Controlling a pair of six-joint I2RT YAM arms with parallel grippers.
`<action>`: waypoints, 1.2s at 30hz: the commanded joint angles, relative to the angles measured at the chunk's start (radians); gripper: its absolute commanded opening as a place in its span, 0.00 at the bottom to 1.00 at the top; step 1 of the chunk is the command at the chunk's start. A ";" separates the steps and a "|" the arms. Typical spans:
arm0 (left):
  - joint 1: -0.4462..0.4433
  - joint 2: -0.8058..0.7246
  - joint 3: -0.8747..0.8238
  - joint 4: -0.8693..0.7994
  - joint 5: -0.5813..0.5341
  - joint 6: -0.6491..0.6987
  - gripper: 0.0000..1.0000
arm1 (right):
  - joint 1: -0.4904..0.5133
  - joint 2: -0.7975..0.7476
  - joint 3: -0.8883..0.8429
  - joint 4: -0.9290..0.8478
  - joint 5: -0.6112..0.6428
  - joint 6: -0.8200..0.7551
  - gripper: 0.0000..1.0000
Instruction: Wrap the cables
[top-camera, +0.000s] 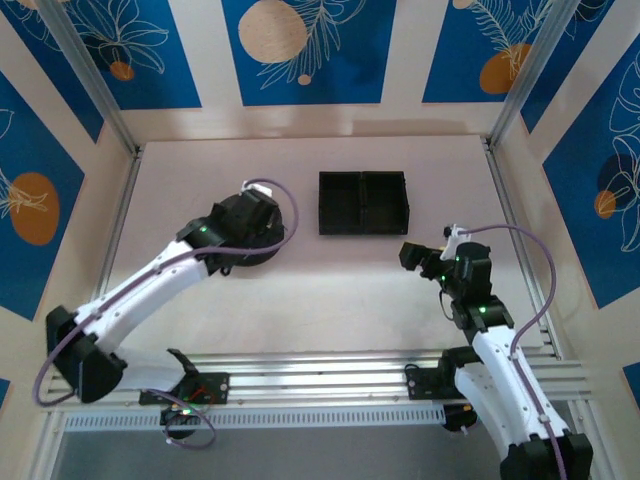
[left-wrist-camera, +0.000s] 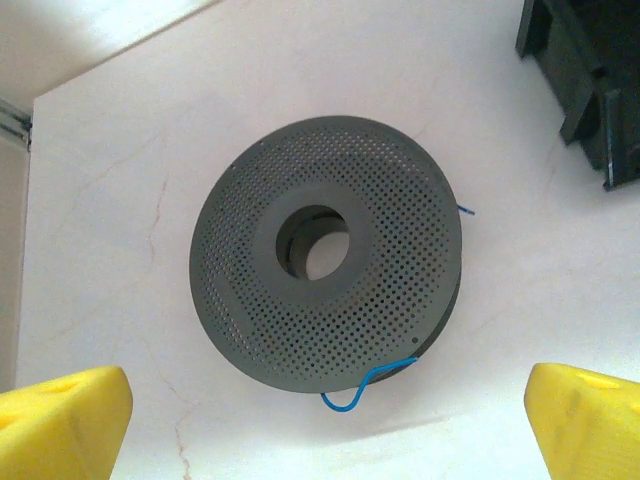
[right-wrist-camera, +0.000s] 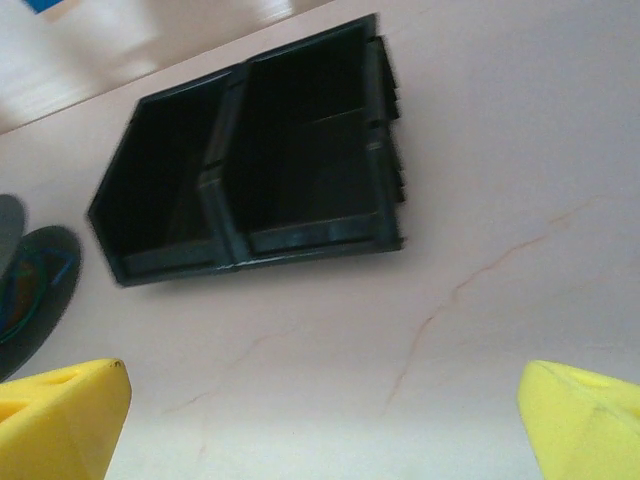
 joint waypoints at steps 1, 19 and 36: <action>0.032 -0.084 -0.123 0.170 -0.011 0.045 1.00 | -0.049 0.061 -0.027 0.180 -0.033 -0.063 0.99; 0.539 0.064 -0.787 1.282 0.124 0.272 1.00 | -0.038 0.755 -0.099 1.059 0.073 -0.292 0.99; 0.617 0.311 -0.834 1.716 0.325 0.256 1.00 | -0.086 0.865 0.015 0.941 -0.083 -0.294 0.99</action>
